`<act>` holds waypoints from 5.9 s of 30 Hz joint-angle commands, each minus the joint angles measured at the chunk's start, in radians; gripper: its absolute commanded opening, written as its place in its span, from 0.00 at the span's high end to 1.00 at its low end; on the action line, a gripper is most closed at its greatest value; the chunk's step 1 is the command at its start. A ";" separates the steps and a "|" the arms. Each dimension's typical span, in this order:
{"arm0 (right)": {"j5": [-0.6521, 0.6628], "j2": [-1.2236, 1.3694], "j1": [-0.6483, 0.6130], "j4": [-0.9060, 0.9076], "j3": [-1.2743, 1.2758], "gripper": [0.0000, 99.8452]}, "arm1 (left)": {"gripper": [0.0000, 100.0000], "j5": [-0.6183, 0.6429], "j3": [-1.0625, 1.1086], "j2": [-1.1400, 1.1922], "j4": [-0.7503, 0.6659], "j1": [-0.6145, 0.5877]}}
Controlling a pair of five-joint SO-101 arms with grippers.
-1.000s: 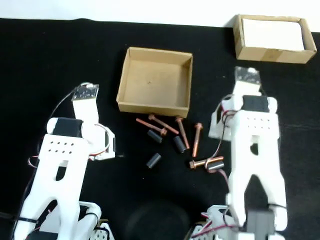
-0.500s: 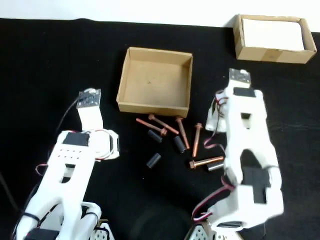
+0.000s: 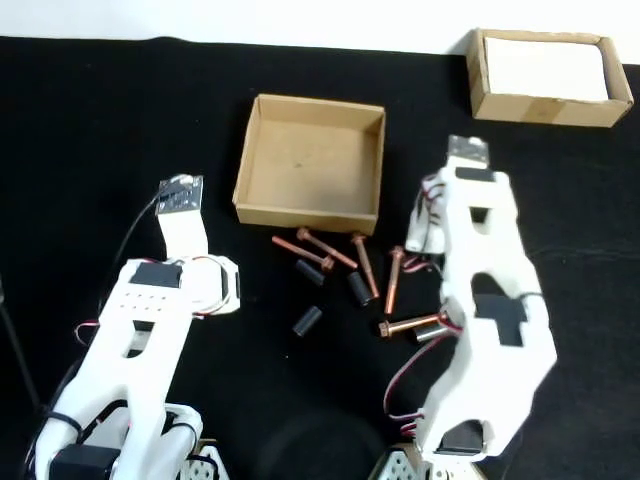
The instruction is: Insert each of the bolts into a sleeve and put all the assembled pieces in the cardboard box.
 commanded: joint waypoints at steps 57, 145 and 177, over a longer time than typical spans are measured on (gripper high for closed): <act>-0.003 -0.909 0.266 0.374 0.249 0.99 | 0.71 -0.123 -0.931 0.196 0.786 0.452; -0.086 -1.923 -0.251 0.110 0.667 0.99 | 0.99 0.009 -1.816 0.044 0.898 0.636; -0.238 -1.922 -0.363 -0.282 0.889 0.99 | 0.99 0.009 -0.757 -0.237 -0.247 0.751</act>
